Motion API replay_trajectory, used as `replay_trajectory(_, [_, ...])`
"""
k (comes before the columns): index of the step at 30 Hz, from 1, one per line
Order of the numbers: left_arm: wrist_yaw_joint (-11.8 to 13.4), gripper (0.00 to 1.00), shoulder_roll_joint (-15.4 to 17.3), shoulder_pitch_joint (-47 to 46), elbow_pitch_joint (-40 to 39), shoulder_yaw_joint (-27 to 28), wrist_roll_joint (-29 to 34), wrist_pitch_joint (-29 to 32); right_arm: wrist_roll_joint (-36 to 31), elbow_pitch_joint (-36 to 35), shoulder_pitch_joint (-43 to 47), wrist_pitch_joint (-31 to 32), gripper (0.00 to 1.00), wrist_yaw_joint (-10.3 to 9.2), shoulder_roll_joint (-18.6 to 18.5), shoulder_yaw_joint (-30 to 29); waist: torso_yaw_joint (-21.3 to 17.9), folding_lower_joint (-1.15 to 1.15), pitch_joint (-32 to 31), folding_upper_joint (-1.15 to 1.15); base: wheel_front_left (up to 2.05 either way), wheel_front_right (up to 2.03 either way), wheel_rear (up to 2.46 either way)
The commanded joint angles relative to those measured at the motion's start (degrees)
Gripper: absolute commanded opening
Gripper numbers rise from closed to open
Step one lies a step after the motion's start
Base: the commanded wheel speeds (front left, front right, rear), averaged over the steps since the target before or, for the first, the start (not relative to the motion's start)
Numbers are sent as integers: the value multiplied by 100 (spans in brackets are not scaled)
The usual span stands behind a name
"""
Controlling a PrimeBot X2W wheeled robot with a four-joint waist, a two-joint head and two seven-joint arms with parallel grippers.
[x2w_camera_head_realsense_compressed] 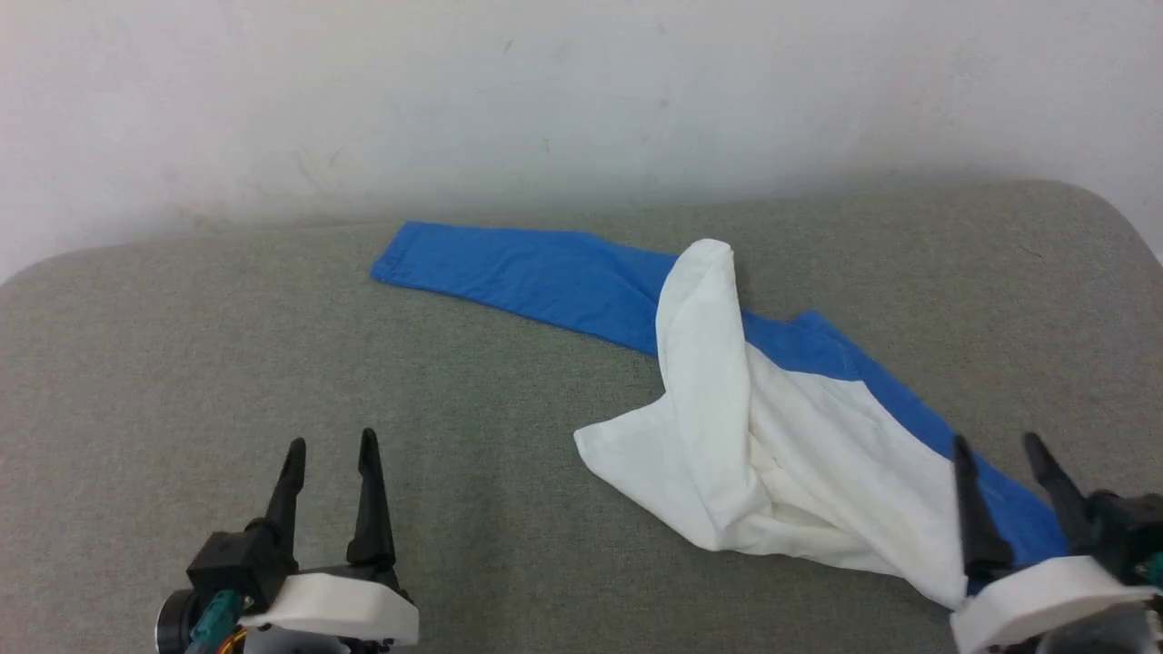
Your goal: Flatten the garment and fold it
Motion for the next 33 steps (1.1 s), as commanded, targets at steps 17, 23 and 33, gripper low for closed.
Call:
replay_trajectory(17, [-837,100,45,-2207,1962,-1639,329,1590,-217,-753,-238,102,100,-5,17,1300,-625,0,850,-1,0,0,0])
replay_trajectory(23, [-910,100,200,-2968,2997,-2349,272,2803,-168,-665,-379,45,100,-5,17,1312,-811,0,1111,-1,0,0,0])
replay_trajectory(33, [-916,0,774,-3405,3188,-3922,-687,4166,-50,-483,-437,-61,100,-5,17,1201,-872,0,1112,-1,0,0,0])
